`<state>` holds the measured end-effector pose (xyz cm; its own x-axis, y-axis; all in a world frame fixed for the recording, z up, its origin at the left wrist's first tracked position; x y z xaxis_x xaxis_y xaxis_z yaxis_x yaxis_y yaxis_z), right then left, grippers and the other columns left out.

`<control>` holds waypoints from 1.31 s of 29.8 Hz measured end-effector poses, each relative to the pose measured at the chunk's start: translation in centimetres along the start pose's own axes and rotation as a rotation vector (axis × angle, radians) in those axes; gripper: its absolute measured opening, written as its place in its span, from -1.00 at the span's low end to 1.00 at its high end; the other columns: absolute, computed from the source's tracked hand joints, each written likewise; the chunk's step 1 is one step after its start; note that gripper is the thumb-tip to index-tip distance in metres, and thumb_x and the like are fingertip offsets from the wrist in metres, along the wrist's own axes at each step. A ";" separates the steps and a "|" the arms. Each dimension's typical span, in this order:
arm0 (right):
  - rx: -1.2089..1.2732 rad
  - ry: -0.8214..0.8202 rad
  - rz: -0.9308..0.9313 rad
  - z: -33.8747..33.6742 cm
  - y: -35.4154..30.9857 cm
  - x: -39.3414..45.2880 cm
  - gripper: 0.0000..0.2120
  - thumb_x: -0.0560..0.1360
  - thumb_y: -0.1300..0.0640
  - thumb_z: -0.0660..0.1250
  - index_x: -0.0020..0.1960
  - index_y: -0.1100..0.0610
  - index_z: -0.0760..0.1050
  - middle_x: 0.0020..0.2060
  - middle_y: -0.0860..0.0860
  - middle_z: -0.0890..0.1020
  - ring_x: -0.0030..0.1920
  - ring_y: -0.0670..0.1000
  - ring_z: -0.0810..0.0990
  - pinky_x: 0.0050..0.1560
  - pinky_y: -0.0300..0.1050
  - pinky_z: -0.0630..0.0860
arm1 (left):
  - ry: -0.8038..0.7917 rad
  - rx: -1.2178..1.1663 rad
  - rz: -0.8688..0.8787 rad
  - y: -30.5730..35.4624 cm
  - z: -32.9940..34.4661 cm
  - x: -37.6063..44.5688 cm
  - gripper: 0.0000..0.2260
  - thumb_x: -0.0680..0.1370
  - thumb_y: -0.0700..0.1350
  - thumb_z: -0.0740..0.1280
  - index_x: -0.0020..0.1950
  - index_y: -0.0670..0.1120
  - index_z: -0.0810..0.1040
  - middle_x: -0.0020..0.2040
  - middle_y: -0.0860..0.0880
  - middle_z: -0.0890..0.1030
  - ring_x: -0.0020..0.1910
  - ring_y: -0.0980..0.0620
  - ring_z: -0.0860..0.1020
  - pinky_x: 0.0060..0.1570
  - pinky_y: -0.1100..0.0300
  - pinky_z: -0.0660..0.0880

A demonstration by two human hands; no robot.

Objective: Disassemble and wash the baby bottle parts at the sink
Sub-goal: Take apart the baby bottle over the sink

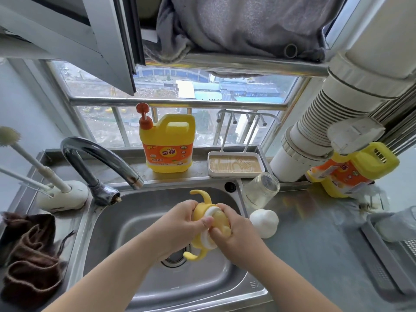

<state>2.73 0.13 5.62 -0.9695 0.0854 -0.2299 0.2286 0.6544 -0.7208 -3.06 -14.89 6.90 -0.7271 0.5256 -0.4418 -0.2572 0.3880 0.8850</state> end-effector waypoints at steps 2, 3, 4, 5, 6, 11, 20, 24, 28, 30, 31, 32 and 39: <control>-0.013 -0.042 0.011 0.2 -0.1 -0.2 -0.55 0.48 -0.03 0.23 0.35 -0.08 0.28 -0.07 -0.05 0.59 -0.15 -0.10 0.56 -0.14 -0.27 0.49 | 0.013 0.121 -0.022 0.2 0.0 0.0 -0.74 0.39 0.01 0.38 -0.01 -0.07 0.51 -0.16 -0.13 0.61 -0.18 -0.07 0.60 -0.05 -0.06 0.56; -0.021 -0.066 0.013 0.1 -0.2 -0.3 -0.53 0.48 -0.04 0.23 0.37 -0.08 0.26 -0.05 -0.04 0.59 -0.15 -0.10 0.55 -0.14 -0.26 0.50 | 0.023 0.150 -0.035 0.2 0.0 -0.1 -0.71 0.33 0.00 0.37 -0.01 -0.08 0.50 -0.20 -0.10 0.59 -0.25 -0.03 0.57 -0.12 0.00 0.56; -0.030 -0.092 0.014 0.1 -0.3 -0.2 -0.50 0.48 -0.04 0.22 0.40 -0.09 0.23 -0.03 -0.03 0.59 -0.15 -0.10 0.55 -0.14 -0.26 0.49 | 0.023 0.156 -0.047 0.2 -0.1 -0.1 -0.68 0.28 -0.02 0.35 -0.02 -0.10 0.49 -0.23 -0.09 0.57 -0.29 0.01 0.54 -0.19 0.04 0.54; -0.036 -0.120 0.012 0.0 -0.4 -0.2 -0.47 0.48 -0.03 0.22 0.43 -0.09 0.21 -0.01 -0.02 0.59 -0.15 -0.10 0.54 -0.14 -0.26 0.48 | 0.013 0.144 -0.057 0.3 -0.1 -0.1 -0.66 0.24 -0.05 0.33 -0.02 -0.12 0.48 -0.24 -0.08 0.55 -0.31 0.02 0.52 -0.22 0.07 0.52; -0.037 -0.147 0.010 -0.1 -0.5 -0.2 -0.45 0.49 -0.02 0.22 0.44 -0.09 0.18 0.00 -0.01 0.58 -0.15 -0.10 0.54 -0.13 -0.26 0.49 | -0.003 0.119 -0.067 0.3 -0.1 -0.1 -0.65 0.23 -0.08 0.33 -0.01 -0.14 0.48 -0.24 -0.09 0.54 -0.32 0.03 0.52 -0.24 0.10 0.51; 0.059 -0.223 0.033 -0.3 0.2 -0.1 -0.41 0.43 -0.10 0.22 0.43 -0.15 0.18 0.04 -0.02 0.60 -0.05 -0.07 0.60 0.06 -0.04 0.57 | -0.100 0.000 -0.095 0.6 -0.3 0.3 -0.62 0.25 -0.17 0.34 0.04 -0.23 0.44 -0.22 -0.12 0.49 -0.29 0.02 0.49 -0.27 0.14 0.46; 0.159 -0.293 0.064 -1.2 1.3 -0.7 -0.32 0.38 -0.15 0.26 0.46 -0.07 0.20 0.07 0.00 0.61 -0.01 -0.06 0.65 0.09 0.01 0.58 | -0.237 -0.108 -0.142 0.2 0.2 0.9 -0.54 0.21 -0.22 0.39 0.07 -0.28 0.41 -0.14 -0.18 0.47 -0.19 -0.08 0.51 -0.16 0.05 0.44; 0.227 -0.363 0.081 -1.7 1.6 -0.7 -0.36 0.45 -0.10 0.30 0.47 -0.08 0.17 0.11 0.00 0.61 0.01 -0.04 0.66 0.12 0.03 0.57 | -0.272 -0.138 -0.150 0.2 0.5 1.3 -0.52 0.18 -0.22 0.42 0.06 -0.27 0.42 -0.13 -0.20 0.51 -0.15 -0.11 0.55 -0.12 0.02 0.48; 0.229 -0.373 0.071 -2.2 2.2 -0.6 -0.35 0.48 -0.13 0.31 0.48 -0.11 0.10 0.16 -0.04 0.57 0.05 -0.07 0.64 0.18 -0.02 0.54 | -0.242 -0.126 -0.145 0.3 1.2 1.8 -0.56 0.25 -0.27 0.38 0.10 -0.29 0.43 -0.15 -0.19 0.52 -0.17 -0.09 0.56 -0.15 0.05 0.49; 0.236 -0.330 0.077 -2.1 2.4 -0.7 -0.26 0.37 -0.22 0.34 0.46 -0.19 0.10 0.16 -0.06 0.55 0.07 -0.07 0.62 0.18 -0.02 0.53 | -0.209 -0.135 -0.120 0.3 1.9 2.0 -0.57 0.24 -0.28 0.36 0.10 -0.29 0.43 -0.16 -0.19 0.53 -0.18 -0.10 0.56 -0.14 0.04 0.49; 0.256 -0.294 0.099 -2.0 2.4 -0.8 -0.22 0.30 -0.25 0.36 0.44 -0.24 0.11 0.17 -0.08 0.54 0.09 -0.06 0.60 0.19 -0.01 0.52 | -0.186 -0.134 -0.111 0.3 2.3 2.1 -0.56 0.23 -0.26 0.35 0.10 -0.26 0.44 -0.17 -0.18 0.54 -0.18 -0.08 0.56 -0.14 0.04 0.49; 0.252 -0.253 0.120 -2.0 2.4 -0.7 -0.17 0.24 -0.28 0.39 0.43 -0.27 0.11 0.19 -0.10 0.52 0.13 -0.08 0.57 0.22 -0.02 0.50 | -0.161 -0.122 -0.106 0.3 2.6 2.3 -0.56 0.22 -0.24 0.34 0.10 -0.22 0.44 -0.17 -0.16 0.54 -0.19 -0.06 0.56 -0.14 0.05 0.49; 0.111 -0.226 0.040 -3.3 2.3 -1.4 -0.32 0.32 -0.15 0.46 0.36 -0.16 0.28 0.09 -0.12 0.61 0.07 -0.12 0.58 0.16 -0.09 0.53 | -0.166 0.015 -0.111 0.3 3.7 2.3 -0.58 0.20 -0.14 0.35 0.05 -0.10 0.44 -0.17 -0.09 0.53 -0.23 0.02 0.51 -0.20 0.12 0.46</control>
<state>4.29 3.94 6.42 -0.9179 -0.0692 -0.3908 0.2864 0.5661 -0.7730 -2.46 -10.76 5.64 -0.5796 0.5962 -0.5556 -0.3196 0.4608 0.8279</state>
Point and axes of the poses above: each hand's wrist, its own x-axis towards the middle knuckle, its own z-axis out of the palm, y = z × x, the point moved 1 cm from there along x, towards the middle knuckle
